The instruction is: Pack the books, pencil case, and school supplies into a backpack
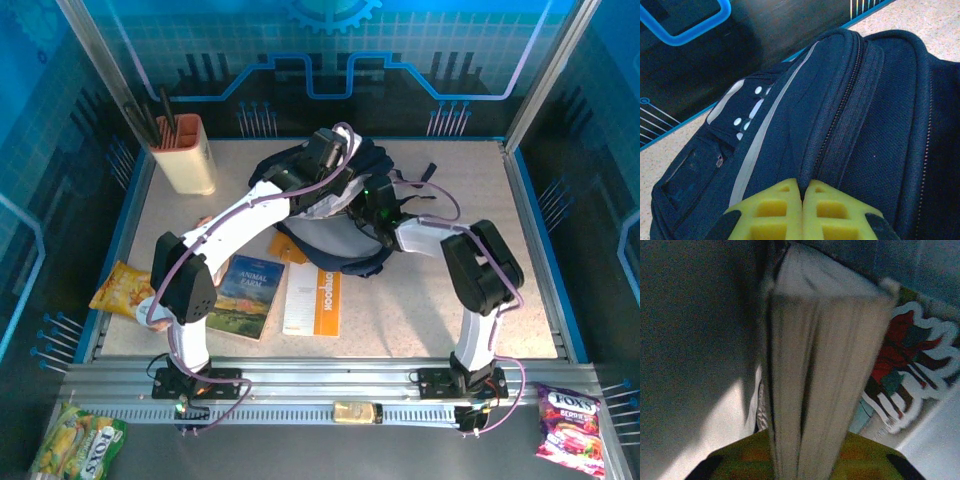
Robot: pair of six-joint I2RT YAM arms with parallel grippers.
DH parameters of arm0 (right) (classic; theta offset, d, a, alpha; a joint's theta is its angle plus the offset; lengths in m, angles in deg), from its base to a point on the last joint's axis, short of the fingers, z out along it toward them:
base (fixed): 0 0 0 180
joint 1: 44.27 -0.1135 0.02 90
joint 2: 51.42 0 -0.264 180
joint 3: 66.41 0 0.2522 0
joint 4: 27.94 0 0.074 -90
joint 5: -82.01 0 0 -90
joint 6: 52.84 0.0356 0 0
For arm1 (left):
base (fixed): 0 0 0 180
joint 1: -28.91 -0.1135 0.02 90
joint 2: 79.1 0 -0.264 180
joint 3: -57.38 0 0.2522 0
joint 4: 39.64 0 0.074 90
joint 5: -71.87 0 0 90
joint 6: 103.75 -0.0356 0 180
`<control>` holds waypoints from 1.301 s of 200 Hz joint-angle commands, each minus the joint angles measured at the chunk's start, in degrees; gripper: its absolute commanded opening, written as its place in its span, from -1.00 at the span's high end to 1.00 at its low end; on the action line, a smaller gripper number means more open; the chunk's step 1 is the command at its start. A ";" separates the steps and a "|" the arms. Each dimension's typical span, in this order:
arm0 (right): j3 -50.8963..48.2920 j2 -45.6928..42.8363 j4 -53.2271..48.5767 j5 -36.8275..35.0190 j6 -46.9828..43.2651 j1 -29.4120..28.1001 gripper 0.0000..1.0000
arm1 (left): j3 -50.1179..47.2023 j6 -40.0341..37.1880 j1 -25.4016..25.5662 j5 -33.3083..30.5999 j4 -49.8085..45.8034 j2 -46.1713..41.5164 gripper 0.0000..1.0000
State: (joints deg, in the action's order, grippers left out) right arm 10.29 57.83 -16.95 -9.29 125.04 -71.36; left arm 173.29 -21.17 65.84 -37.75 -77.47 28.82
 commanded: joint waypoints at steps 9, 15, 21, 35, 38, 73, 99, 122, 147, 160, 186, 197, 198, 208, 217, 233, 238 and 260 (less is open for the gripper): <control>6.56 6.79 5.85 11.17 0.33 -0.59 0.37 | 1.04 1.71 -0.10 0.59 7.09 -4.75 1.00; 6.33 7.18 6.66 12.18 0.69 -0.59 0.30 | 1.06 1.91 -0.24 0.44 6.95 -4.61 1.00; 5.60 7.20 7.62 12.67 0.85 -0.68 0.22 | 1.09 2.20 -0.28 0.41 6.76 -4.41 1.00; 2.61 5.54 9.08 12.73 0.91 -0.42 0.05 | 0.86 2.92 -0.65 0.40 6.59 -4.43 1.00; 1.87 4.96 9.15 12.61 0.67 -0.34 0.00 | 0.72 3.08 -0.67 0.38 6.59 -4.44 1.00; -5.98 -3.55 6.57 12.54 -2.14 1.53 -0.29 | 0.19 4.73 -1.82 1.24 6.37 -4.25 1.00; -13.46 -10.54 5.14 12.90 -3.45 2.95 -0.33 | -1.10 5.54 -2.21 1.40 6.39 -4.26 1.00; -19.15 -17.67 3.04 13.51 -7.36 4.83 -0.37 | -3.32 7.22 -3.02 3.11 6.17 -4.30 1.00; -23.06 -26.35 -2.20 13.77 -14.04 9.73 -0.44 | -5.62 10.31 -3.98 8.75 5.71 -3.90 1.00; -23.60 -30.61 -8.49 12.58 -18.67 12.55 -0.48 | -6.66 10.86 -4.11 11.66 5.62 -3.36 1.00; -22.33 -38.68 -21.61 8.30 -26.99 16.77 -0.59 | -8.03 11.82 -4.13 15.21 3.95 -1.64 0.90; -21.45 -40.94 -25.05 6.75 -29.79 18.19 -0.62 | -8.21 12.42 -4.35 16.78 2.33 -1.00 0.50; -21.36 -41.17 -25.34 6.66 -30.01 18.38 -0.63 | -8.20 12.51 -4.38 16.92 2.17 -0.93 0.44; -20.36 -42.28 -27.02 6.30 -32.62 19.34 -0.65 | -8.73 14.55 -4.81 18.73 1.54 -0.72 0.13; -18.88 -42.40 -28.48 6.70 -35.04 20.03 -0.66 | -9.85 17.07 -5.68 20.96 2.04 -1.16 -0.09; -14.82 -41.06 -31.59 7.69 -39.39 20.31 -0.66 | -13.01 22.75 -7.95 25.22 4.41 -2.56 -0.45; -13.49 -40.30 -32.51 8.16 -40.70 20.33 -0.67 | -14.45 24.71 -8.88 26.39 5.47 -3.25 -0.52; -8.85 -36.49 -34.69 8.73 -45.20 19.57 -0.66 | -20.56 34.07 -13.49 27.62 9.47 -6.00 -0.70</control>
State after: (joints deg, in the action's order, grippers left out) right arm -3.92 18.16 -45.71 -0.94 88.91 -51.66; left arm 158.25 0.66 57.32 -14.93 -72.10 26.87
